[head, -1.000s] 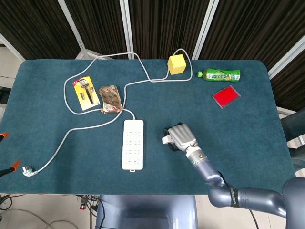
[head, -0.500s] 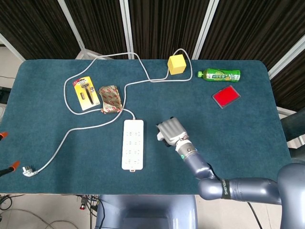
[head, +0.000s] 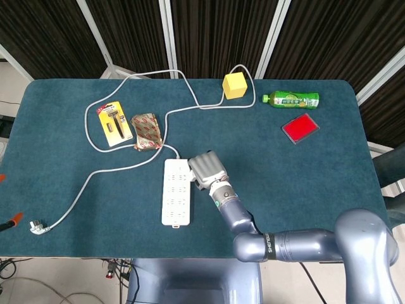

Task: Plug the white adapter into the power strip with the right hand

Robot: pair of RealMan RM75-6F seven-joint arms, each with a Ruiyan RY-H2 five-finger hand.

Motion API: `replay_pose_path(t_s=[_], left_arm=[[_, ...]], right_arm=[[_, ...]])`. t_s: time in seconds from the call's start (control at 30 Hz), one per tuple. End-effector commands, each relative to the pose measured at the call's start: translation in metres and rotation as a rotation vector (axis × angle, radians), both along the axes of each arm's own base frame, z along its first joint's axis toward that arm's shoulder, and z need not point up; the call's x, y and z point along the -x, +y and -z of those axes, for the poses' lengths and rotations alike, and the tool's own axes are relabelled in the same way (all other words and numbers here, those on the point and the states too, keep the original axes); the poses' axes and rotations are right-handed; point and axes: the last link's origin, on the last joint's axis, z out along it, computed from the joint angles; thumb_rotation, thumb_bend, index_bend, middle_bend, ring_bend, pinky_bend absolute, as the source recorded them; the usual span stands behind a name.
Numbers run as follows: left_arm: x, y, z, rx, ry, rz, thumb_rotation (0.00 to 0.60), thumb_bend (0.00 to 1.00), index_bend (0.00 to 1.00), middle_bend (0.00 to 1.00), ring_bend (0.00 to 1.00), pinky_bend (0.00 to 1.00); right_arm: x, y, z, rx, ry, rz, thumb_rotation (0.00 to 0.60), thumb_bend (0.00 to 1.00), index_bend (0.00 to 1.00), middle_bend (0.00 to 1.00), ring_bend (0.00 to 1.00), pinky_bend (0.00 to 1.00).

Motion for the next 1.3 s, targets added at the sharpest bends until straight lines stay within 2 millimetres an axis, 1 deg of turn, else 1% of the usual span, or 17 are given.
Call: replay_pose_path(t_s=[0.03,0.1,0.33,0.53,0.77,0.97,1.3], left_arm=[[0.0,0.0,0.001,0.003,0.0,-0.001,0.6,0.1,0.21,0.0,0.0,0.0],[-0.001,0.0,0.001,0.004,0.001,0.001,0.6,0.1,0.21,0.0,0.0,0.0],[-0.001,-0.001,0.0,-0.002,0.002,0.004,0.6,0.1,0.21,0.0,0.0,0.0],[0.0,0.0,0.001,0.005,0.002,0.001,0.6,0.1,0.21,0.0,0.0,0.0],[0.0,0.0,0.0,0.004,-0.002,-0.002,0.6,0.1,0.21,0.0,0.0,0.0],[0.0,0.0,0.0,0.004,-0.003,-0.002,0.6,0.1,0.21,0.0,0.0,0.0],[0.001,0.001,0.0,0.01,-0.003,-0.003,0.6,0.1,0.21,0.0,0.0,0.0]], right_arm=[[-0.003,-0.001,0.005,0.031,0.024,-0.039,0.6,0.61,0.72,0.6,0.51,0.34],[-0.003,-0.002,0.009,0.038,0.027,-0.039,0.6,0.61,0.72,0.6,0.51,0.34],[-0.006,-0.008,0.018,0.019,-0.003,0.059,0.6,0.61,0.72,0.6,0.51,0.34],[-0.012,-0.013,0.022,0.026,0.011,0.08,0.6,0.61,0.72,0.6,0.51,0.34],[-0.018,-0.015,0.03,0.013,0.014,0.087,0.6,0.61,0.72,0.6,0.51,0.34],[-0.018,-0.014,0.04,0.01,0.035,0.066,0.6,0.61,0.72,0.6,0.51,0.34],[-0.019,-0.015,0.048,0.015,0.039,0.061,0.6,0.61,0.72,0.6,0.51,0.34]])
